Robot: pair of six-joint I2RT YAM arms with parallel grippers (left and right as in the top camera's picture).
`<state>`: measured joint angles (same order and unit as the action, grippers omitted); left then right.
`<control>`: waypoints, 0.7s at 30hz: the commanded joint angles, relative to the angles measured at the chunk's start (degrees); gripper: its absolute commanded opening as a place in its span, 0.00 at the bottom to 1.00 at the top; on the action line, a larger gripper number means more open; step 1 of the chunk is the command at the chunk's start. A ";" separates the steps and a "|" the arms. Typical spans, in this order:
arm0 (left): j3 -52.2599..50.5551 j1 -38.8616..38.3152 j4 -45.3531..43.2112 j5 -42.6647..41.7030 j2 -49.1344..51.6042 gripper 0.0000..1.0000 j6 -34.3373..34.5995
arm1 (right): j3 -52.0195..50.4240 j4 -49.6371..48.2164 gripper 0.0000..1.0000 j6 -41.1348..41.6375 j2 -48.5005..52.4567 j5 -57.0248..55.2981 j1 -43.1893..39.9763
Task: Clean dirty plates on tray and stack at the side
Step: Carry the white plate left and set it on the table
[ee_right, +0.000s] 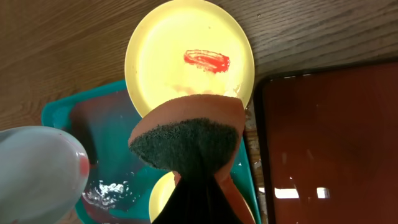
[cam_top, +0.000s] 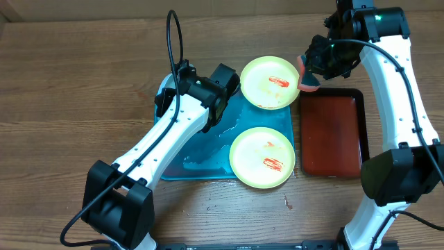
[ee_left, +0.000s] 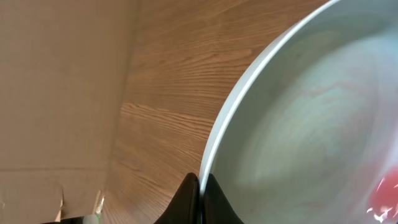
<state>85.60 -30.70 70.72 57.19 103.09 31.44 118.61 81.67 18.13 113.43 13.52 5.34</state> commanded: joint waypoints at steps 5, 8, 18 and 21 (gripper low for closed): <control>-0.20 -0.46 -0.22 3.67 -0.02 0.04 2.89 | 1.14 0.33 0.04 -0.42 -1.46 0.04 -0.28; -0.20 -0.48 -0.24 3.65 -0.02 0.04 2.89 | 1.14 0.59 0.04 -0.42 -1.46 0.04 -0.28; -0.20 -0.52 -0.44 8.61 -0.02 0.04 2.84 | 1.14 0.74 0.04 -0.59 -1.46 0.07 -0.28; -0.20 -0.83 -0.48 15.47 -0.02 0.04 2.82 | 1.14 0.72 0.04 -0.59 -1.46 0.04 -0.28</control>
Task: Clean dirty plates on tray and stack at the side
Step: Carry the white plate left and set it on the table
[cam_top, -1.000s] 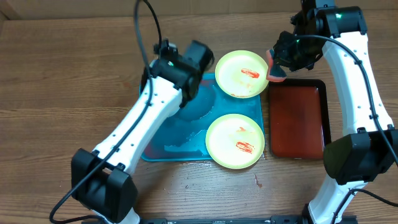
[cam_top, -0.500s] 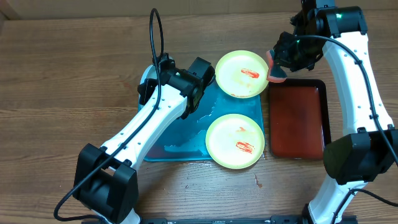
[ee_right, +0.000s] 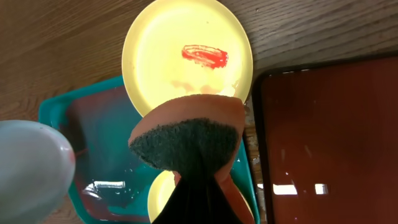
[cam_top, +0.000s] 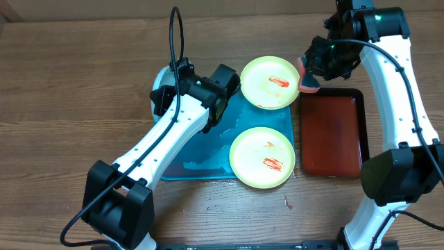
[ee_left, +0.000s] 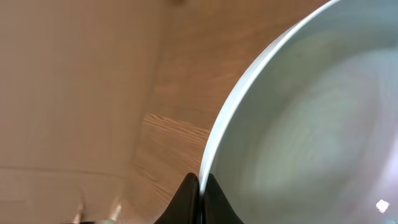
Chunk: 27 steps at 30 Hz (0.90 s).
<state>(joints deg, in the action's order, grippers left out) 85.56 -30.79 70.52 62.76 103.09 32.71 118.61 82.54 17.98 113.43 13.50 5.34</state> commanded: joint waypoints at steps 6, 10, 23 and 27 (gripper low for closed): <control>-0.15 -4.66 -2.10 20.48 -0.02 0.04 0.72 | 1.14 -0.09 0.04 -0.44 -1.46 0.09 -0.28; -0.15 -7.50 -3.56 20.17 -0.02 0.04 0.02 | 1.14 0.13 0.04 -0.44 -1.46 0.09 -0.28; -0.13 -3.30 -4.57 -4.02 -0.04 0.04 -0.33 | 1.14 1.18 0.04 -0.46 -1.46 0.09 -0.13; 0.35 6.32 -6.99 -26.14 -0.22 0.04 -8.09 | 1.07 1.62 0.04 -1.75 -1.44 0.04 -0.22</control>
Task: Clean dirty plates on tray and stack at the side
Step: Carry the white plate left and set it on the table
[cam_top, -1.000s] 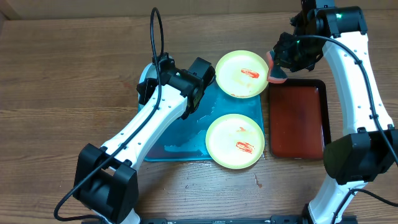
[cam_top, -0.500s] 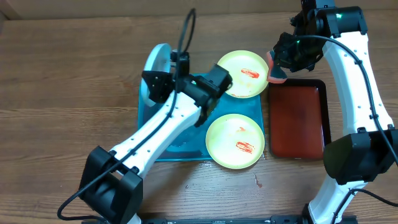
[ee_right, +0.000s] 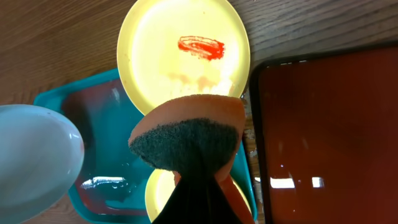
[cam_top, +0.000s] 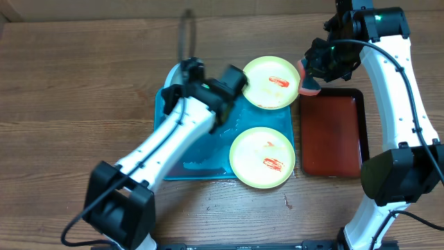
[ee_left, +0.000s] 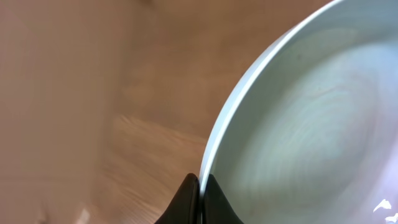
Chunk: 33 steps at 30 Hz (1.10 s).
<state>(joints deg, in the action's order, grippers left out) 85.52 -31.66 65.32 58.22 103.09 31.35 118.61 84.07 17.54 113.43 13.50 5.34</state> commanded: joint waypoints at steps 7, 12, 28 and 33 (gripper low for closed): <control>1.03 32.48 -6.23 -58.77 -2.01 0.04 -18.93 | 1.03 0.11 0.04 -1.29 -1.44 -0.37 -0.17; 1.01 45.99 -7.06 -64.43 -1.92 0.04 -19.87 | 0.98 0.04 0.04 -1.29 -1.44 -0.39 -0.17; 0.85 53.88 -9.88 -63.89 5.53 0.04 -19.76 | 0.98 0.15 0.04 -1.31 -1.44 -0.81 -0.17; 0.85 53.88 -10.08 -63.47 8.83 0.04 -19.58 | 0.98 0.31 0.04 -1.29 -1.44 -0.79 -0.17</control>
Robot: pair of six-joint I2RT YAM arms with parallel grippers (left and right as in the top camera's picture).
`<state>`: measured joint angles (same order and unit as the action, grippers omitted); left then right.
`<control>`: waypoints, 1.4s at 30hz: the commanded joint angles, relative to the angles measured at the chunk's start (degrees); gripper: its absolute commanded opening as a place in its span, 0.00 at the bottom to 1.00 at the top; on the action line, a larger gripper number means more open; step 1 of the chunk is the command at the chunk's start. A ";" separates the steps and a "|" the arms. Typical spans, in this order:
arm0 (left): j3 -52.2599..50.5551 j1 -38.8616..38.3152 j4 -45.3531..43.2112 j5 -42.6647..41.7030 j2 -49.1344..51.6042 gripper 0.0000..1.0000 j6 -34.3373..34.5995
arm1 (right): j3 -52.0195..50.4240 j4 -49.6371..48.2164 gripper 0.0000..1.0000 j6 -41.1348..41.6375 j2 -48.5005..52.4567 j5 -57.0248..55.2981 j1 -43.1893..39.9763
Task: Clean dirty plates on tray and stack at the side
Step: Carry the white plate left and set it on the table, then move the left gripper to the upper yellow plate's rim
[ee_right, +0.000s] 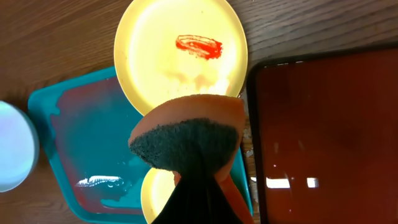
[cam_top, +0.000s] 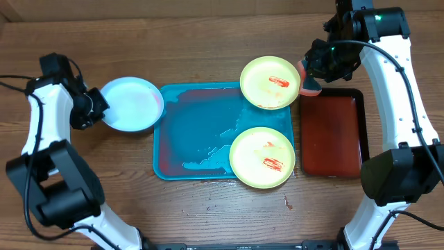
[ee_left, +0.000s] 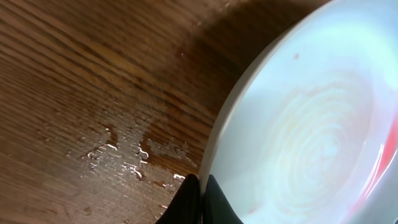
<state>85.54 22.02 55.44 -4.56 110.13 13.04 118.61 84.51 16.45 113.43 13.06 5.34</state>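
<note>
A white plate (cam_top: 130, 104) lies on the wooden table left of the teal tray (cam_top: 194, 132); my left gripper (cam_top: 91, 114) is shut on its left rim, and the plate (ee_left: 311, 124) fills the left wrist view. Two yellow plates with red smears are on the tray: one (cam_top: 270, 82) at its far right corner, one (cam_top: 262, 158) at its near right. My right gripper (cam_top: 310, 75) hangs at the far plate's right edge, shut on an orange sponge (ee_right: 186, 134) with a dark scouring face.
A dark red tray (cam_top: 331, 132) lies right of the teal one. Water streaks (ee_right: 99, 181) glisten on the teal tray. Wet spots (ee_left: 134, 152) mark the wood beside the white plate.
My left gripper has moved with the white plate from above the teal tray's far left corner to the table left of the tray. The right gripper and sponge are almost unmoved.
My left gripper held the white plate by its rim over the tray's far left part at every earlier moment, shifting slightly. My right gripper kept the sponge beside the far yellow plate. Now the white plate is on the table left of the tray.
</note>
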 commanded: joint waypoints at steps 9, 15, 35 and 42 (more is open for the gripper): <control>0.83 1.16 -1.33 4.07 3.02 0.04 0.48 | 0.98 0.07 0.04 -0.22 -1.44 -0.37 -0.17; 0.83 2.16 -0.87 5.22 3.02 0.04 -0.20 | 0.98 0.07 0.04 -0.22 -1.44 -0.37 -0.17; 0.81 2.40 -0.26 14.01 3.02 0.11 2.40 | 0.98 0.92 0.04 -0.24 -1.44 -0.35 -0.17; 0.81 2.29 -0.26 13.38 3.02 0.36 2.40 | 0.98 1.18 0.04 -0.26 -1.44 -0.37 -0.17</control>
<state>85.54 24.12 55.07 8.43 112.53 15.03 118.61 85.78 16.45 113.43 13.06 5.34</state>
